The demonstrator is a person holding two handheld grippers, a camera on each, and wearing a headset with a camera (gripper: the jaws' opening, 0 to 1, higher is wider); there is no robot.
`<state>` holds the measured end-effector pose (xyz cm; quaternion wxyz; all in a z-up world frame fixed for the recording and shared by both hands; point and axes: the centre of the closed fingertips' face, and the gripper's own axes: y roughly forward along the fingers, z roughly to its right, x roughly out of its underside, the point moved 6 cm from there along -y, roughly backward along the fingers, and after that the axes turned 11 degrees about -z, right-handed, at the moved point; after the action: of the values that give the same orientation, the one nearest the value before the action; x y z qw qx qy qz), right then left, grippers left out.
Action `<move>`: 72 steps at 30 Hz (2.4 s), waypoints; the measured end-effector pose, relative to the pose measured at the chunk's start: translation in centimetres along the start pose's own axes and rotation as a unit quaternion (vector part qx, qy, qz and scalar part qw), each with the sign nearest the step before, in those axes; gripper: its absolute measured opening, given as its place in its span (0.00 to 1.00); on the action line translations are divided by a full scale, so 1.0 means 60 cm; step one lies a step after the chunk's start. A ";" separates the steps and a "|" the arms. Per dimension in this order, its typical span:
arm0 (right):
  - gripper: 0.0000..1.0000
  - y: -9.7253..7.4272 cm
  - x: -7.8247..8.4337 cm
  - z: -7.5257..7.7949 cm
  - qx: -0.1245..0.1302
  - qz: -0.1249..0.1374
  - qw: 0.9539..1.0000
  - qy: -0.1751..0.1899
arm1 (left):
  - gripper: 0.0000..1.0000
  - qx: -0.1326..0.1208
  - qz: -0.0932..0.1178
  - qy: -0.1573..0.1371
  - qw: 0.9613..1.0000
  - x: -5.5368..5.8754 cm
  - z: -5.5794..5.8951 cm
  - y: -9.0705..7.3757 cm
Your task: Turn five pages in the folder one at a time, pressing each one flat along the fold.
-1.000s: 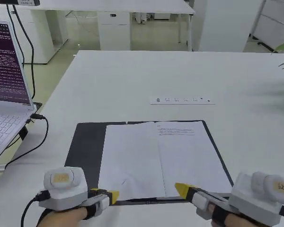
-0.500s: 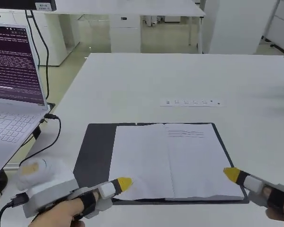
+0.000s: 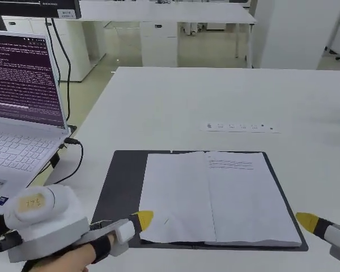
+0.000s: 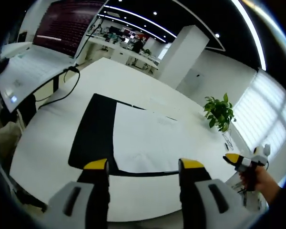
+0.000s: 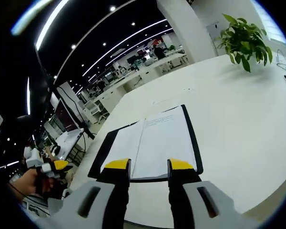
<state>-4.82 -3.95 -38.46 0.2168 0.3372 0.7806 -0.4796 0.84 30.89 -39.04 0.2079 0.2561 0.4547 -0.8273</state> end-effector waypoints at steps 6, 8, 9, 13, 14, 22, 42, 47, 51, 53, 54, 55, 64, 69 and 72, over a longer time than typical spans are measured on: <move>0.50 -0.008 0.004 0.007 0.027 0.007 0.998 -0.061 | 0.77 -0.043 0.003 0.079 0.996 0.000 0.007 -0.006; 0.56 -0.010 0.004 0.009 0.039 0.011 0.995 -0.087 | 0.78 -0.047 0.002 0.095 0.994 0.002 0.011 -0.007; 0.59 -0.010 0.005 0.008 0.040 0.011 0.994 -0.099 | 0.79 -0.049 0.005 0.102 0.994 0.002 0.014 -0.008; 0.76 -0.009 0.007 0.009 0.032 0.014 0.993 -0.111 | 0.91 -0.065 0.020 0.121 0.990 0.003 0.018 -0.012; 0.80 -0.009 0.009 0.008 0.027 0.012 0.993 -0.118 | 0.96 -0.069 0.024 0.125 0.989 0.004 0.019 -0.012; 1.00 -0.009 0.015 -0.002 0.024 0.020 0.984 -0.175 | 0.99 -0.081 0.032 0.194 0.977 0.010 0.028 -0.021; 1.00 -0.013 0.021 0.015 0.014 0.033 0.989 -0.145 | 0.96 -0.065 0.018 0.241 0.968 -0.013 0.045 0.009; 1.00 -0.012 0.022 0.019 0.010 0.035 0.990 -0.138 | 0.92 -0.040 0.008 0.240 0.970 -0.027 0.059 0.039; 1.00 -0.010 0.023 0.024 0.009 0.036 0.990 -0.134 | 0.88 -0.040 -0.004 0.253 0.967 -0.028 0.067 0.061; 1.00 -0.010 0.023 0.026 0.010 0.036 0.991 -0.132 | 0.87 -0.036 -0.011 0.253 0.967 -0.028 0.074 0.073; 1.00 -0.010 0.023 0.028 0.010 0.037 0.991 -0.130 | 0.86 -0.034 -0.011 0.252 0.967 -0.027 0.077 0.077; 0.99 -0.009 0.023 0.029 0.009 0.036 0.991 -0.128 | 0.86 -0.029 -0.013 0.252 0.967 -0.025 0.084 0.083; 0.98 -0.008 0.028 0.043 0.006 0.038 0.992 -0.117 | 0.81 0.012 -0.035 0.258 0.965 -0.002 0.140 0.155; 0.98 -0.007 0.030 0.052 0.004 0.037 0.993 -0.109 | 0.79 0.037 -0.048 0.258 0.964 0.017 0.170 0.206; 0.97 -0.005 0.033 0.059 0.005 0.034 0.994 -0.105 | 0.78 0.050 -0.052 0.268 0.961 0.026 0.189 0.231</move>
<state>-6.31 -6.59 -41.15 0.3117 0.3122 0.7395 -0.5085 4.97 14.04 -43.79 0.0227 0.4543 0.4643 -0.7600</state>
